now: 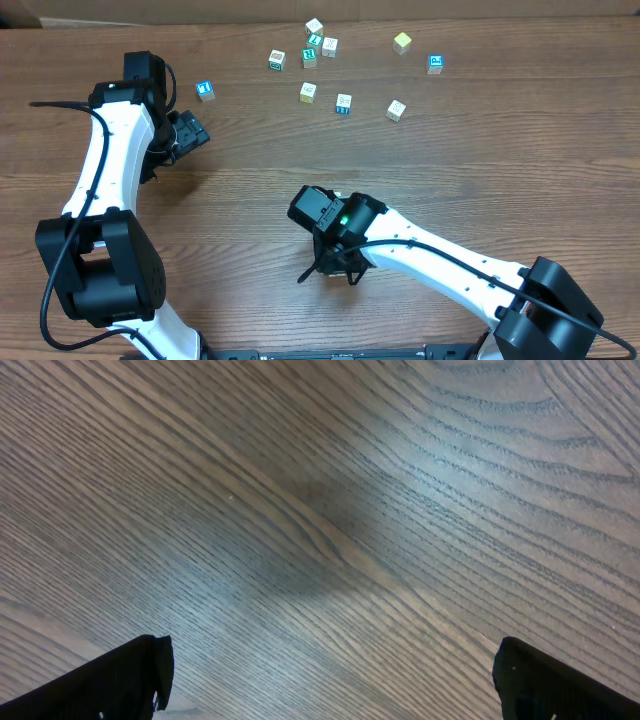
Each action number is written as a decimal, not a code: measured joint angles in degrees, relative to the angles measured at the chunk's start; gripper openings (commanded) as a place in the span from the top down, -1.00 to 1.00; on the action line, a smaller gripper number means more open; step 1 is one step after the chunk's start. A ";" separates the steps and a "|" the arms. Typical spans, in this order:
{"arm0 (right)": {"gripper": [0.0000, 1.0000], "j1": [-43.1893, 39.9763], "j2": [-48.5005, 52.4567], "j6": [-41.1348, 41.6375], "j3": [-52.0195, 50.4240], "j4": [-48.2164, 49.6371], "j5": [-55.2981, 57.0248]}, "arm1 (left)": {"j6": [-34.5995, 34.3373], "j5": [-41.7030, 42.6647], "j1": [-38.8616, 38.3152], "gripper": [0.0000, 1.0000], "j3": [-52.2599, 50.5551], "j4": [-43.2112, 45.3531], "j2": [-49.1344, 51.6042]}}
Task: Form a circle
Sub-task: 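Lift the '7' block and carry it toward the F block cluster, then lower the '7' block onto the table below the F block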
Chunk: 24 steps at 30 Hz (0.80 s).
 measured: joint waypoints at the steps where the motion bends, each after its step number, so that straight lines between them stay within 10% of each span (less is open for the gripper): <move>1: 0.60 -0.02 0.00 0.00 -0.24 0.04 0.22 | 0.00 0.00 0.00 -1.00 0.00 0.00 0.00; 24: 0.60 0.00 0.11 -0.02 -3.32 2.45 1.18 | 0.00 0.00 0.00 -1.00 0.00 0.00 0.00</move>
